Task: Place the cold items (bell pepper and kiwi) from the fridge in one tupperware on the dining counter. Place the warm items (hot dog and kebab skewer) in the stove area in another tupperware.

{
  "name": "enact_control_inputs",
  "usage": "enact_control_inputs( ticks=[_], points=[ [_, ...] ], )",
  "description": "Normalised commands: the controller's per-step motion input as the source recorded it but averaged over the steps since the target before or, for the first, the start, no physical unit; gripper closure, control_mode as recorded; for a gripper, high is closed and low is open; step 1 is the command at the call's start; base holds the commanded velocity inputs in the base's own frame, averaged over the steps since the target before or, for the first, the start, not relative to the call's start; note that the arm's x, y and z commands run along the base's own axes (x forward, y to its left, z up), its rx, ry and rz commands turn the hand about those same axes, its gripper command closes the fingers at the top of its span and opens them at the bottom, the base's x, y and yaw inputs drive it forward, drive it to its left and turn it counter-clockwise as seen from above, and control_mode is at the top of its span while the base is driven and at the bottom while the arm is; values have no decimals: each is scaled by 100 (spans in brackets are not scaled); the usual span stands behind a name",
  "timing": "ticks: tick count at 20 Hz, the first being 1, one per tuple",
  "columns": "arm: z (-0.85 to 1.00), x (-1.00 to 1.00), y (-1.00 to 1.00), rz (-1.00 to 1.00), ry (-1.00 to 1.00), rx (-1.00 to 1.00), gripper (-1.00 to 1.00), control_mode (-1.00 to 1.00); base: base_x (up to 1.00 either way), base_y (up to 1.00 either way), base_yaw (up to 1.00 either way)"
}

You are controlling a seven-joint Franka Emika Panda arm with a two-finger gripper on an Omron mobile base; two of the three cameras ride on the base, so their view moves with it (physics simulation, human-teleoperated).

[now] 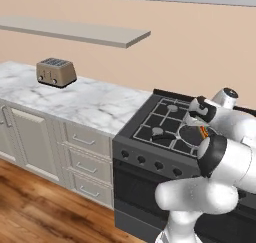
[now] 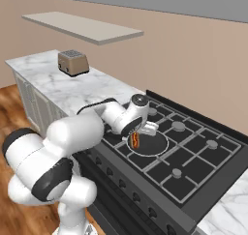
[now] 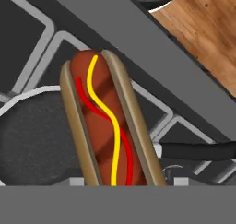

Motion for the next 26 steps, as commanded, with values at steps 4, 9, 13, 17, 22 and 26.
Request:
enact_control_inputs(
  ticks=[4, 9, 13, 17, 22, 26],
  points=[
    [100, -100, 0, 40, -1, -25, 100, -100, 0, 0, 0],
    [98, -100, 35, 34, -19, -21, 100, -100, 0, 0, 0],
    [78, -100, 98, 35, 0, -60, 100, -100, 0, 0, 0],
    [19, -76, 54, 59, -7, -45, 100, -100, 0, 0, 0],
    [0, -41, 0, 86, -4, -21, 100, -100, 0, 0, 0],
    [-23, -22, 0, 91, -3, -30, 100, -100, 0, 0, 0]
  ],
)
